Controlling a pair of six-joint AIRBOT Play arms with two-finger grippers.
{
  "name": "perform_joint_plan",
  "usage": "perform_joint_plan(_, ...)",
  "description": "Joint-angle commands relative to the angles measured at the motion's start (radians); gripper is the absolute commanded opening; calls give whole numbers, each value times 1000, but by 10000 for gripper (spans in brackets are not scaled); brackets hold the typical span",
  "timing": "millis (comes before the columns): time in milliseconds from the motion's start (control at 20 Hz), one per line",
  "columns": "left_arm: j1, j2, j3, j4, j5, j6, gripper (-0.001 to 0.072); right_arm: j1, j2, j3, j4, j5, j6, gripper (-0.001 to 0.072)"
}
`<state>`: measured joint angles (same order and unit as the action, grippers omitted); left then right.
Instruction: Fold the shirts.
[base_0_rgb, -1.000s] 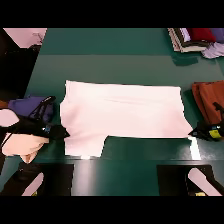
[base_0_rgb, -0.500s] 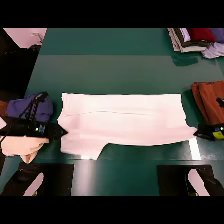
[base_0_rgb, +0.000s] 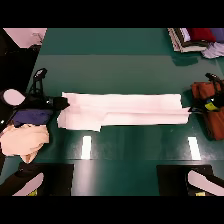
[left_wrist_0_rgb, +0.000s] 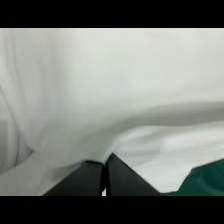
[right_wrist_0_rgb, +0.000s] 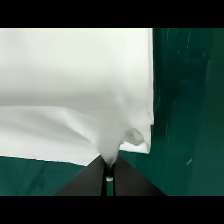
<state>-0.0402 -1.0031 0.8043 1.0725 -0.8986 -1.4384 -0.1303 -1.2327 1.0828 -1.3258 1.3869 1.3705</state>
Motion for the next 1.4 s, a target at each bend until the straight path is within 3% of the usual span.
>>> perform_joint_plan(0,1,-117,44,5,167,6,24,22,-154,119,24,-4,13,18)
perform_joint_plan(250,1,-180,90,-10,257,-3,37,0,-302,217,224,-54,12,37)
perform_joint_plan(300,1,-181,98,-11,256,-3,277,-9,-322,236,254,-78,12,188)
perform_joint_plan(350,1,-181,109,-11,252,-3,490,-10,-343,261,284,-88,11,388)
perform_joint_plan(400,1,-181,124,-10,244,-2,553,-19,-360,291,288,-83,11,450)
perform_joint_plan(450,1,-181,150,-10,223,-2,553,-20,-370,313,286,-58,7,450)
perform_joint_plan(500,1,-180,181,-5,181,-1,551,-30,-374,326,283,-27,-13,449)
perform_joint_plan(550,1,-180,211,-5,132,1,480,-45,-373,326,283,10,-36,449)
perform_joint_plan(650,0,-180,256,-5,31,27,211,-83,-373,320,282,93,-71,449)
perform_joint_plan(700,0,-180,267,-8,-3,42,102,-108,-371,305,282,119,-90,448)
perform_joint_plan(750,0,-180,268,-10,-19,44,37,-130,-370,282,282,130,-105,448)
perform_joint_plan(900,0,-180,267,-11,-42,42,33,-203,-372,169,297,103,-139,450)
perform_joint_plan(1050,0,-182,267,-13,-43,42,33,-246,-404,72,412,43,-235,450)
perform_joint_plan(1350,-18,-194,263,-56,-40,42,24,-194,-465,31,495,16,-303,438)
